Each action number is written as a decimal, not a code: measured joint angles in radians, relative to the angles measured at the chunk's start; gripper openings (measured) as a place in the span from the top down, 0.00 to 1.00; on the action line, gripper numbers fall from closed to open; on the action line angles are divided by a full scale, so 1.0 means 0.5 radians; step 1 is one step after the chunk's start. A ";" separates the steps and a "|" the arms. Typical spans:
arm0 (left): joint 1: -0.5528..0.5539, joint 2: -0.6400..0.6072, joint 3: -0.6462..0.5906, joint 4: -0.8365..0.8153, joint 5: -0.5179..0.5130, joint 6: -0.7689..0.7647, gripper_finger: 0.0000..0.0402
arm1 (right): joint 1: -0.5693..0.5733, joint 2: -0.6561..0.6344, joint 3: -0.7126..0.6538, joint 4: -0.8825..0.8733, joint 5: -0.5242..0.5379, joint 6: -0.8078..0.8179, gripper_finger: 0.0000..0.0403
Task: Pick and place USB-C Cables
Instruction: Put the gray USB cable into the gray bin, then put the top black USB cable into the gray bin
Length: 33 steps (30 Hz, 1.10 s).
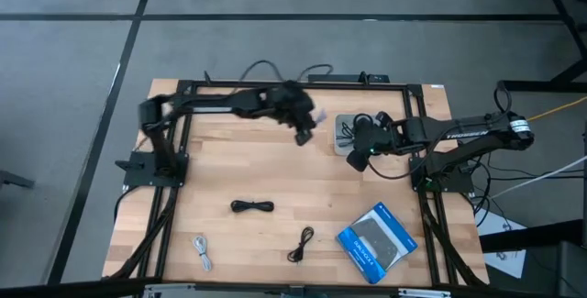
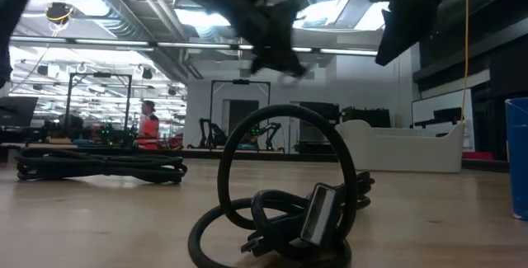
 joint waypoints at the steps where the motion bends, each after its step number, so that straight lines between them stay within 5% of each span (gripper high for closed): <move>1: 0.000 0.086 0.087 0.016 0.038 0.023 0.97 | 0.014 -0.007 0.000 -0.040 0.000 0.040 0.68; 8: 0.001 0.608 0.696 0.004 0.258 0.298 0.97 | 0.182 -0.127 0.000 -0.369 -0.001 0.473 0.68; 16: -0.024 0.989 1.180 0.000 0.233 0.532 0.90 | 0.371 -0.241 0.000 -0.561 -0.025 0.791 0.68; 21: -0.043 1.055 1.269 0.009 0.247 0.536 0.76 | 0.406 -0.244 0.000 -0.561 -0.011 0.791 0.68; 27: -0.030 1.051 1.270 -0.007 0.223 0.522 0.72 | 0.407 -0.244 0.000 -0.563 -0.007 0.785 0.68; 33: 0.000 0.839 1.272 -0.630 0.169 0.389 0.72 | 0.406 -0.244 0.000 -0.574 -0.008 0.782 0.68</move>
